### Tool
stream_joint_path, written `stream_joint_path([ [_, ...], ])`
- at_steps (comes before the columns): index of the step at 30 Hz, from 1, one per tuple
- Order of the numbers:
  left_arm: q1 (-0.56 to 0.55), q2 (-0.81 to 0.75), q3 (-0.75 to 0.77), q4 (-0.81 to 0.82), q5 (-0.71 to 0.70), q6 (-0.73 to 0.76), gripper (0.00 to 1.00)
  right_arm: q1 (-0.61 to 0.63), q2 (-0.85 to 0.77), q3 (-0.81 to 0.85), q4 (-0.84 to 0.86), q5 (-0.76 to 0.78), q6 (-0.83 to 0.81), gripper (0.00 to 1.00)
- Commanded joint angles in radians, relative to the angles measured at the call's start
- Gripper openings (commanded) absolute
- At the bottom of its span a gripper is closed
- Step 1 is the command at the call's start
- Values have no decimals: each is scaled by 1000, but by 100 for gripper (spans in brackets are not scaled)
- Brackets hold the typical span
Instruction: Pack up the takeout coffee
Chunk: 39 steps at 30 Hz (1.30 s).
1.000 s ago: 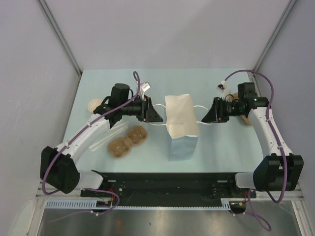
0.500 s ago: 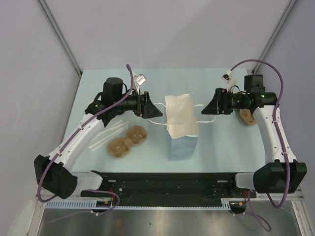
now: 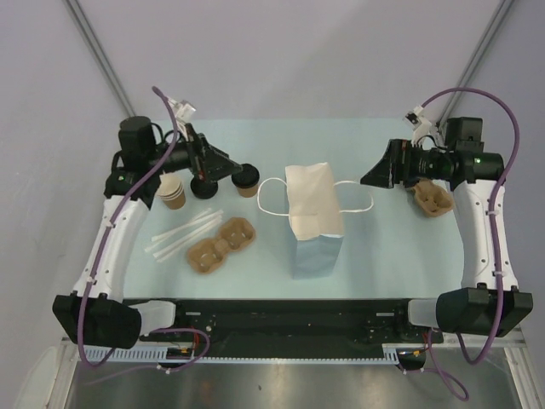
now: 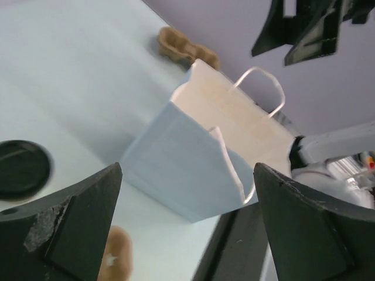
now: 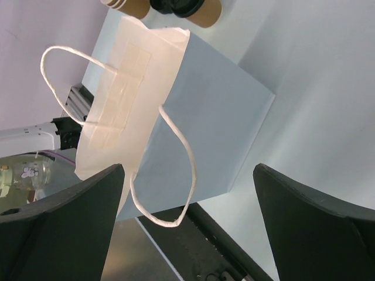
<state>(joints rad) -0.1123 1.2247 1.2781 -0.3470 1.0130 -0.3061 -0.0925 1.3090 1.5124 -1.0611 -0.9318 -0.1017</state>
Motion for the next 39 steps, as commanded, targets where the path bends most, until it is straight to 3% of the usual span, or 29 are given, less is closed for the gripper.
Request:
stream_joint_path([
  [1, 85, 27, 154, -287, 58, 409, 100, -27, 16, 89, -49, -35, -50, 98],
  [3, 86, 39, 179, -410, -14, 705, 100, -30, 25, 98, -53, -35, -56, 98],
  [5, 86, 29, 158, -501, -83, 861, 99, -30, 32, 101, -51, -36, -58, 99],
  [6, 86, 24, 152, -611, -79, 1100, 100, -30, 36, 101, -51, -38, -56, 99],
  [8, 86, 21, 118, -679, -76, 1358, 99, -32, 45, 98, -46, -42, -53, 99],
  [10, 86, 47, 73, -734, -76, 1462, 100, -32, 56, 94, -45, -50, -50, 99],
  [17, 59, 200, 3, -915, -80, 2055, 96, -32, 76, 52, -31, -56, -40, 99],
  [20, -4, 258, -14, -920, -180, 2165, 93, -30, 99, 51, -30, -67, -38, 99],
  [24, -81, 389, 24, -891, -273, 2202, 83, -30, 114, 48, -46, -65, -47, 99],
  [30, -128, 544, 130, -857, -341, 2164, 67, -30, 125, 35, -69, -64, -66, 100],
  [39, -193, 605, 102, -676, -405, 2061, 58, -29, 148, 23, -66, -67, -64, 100],
])
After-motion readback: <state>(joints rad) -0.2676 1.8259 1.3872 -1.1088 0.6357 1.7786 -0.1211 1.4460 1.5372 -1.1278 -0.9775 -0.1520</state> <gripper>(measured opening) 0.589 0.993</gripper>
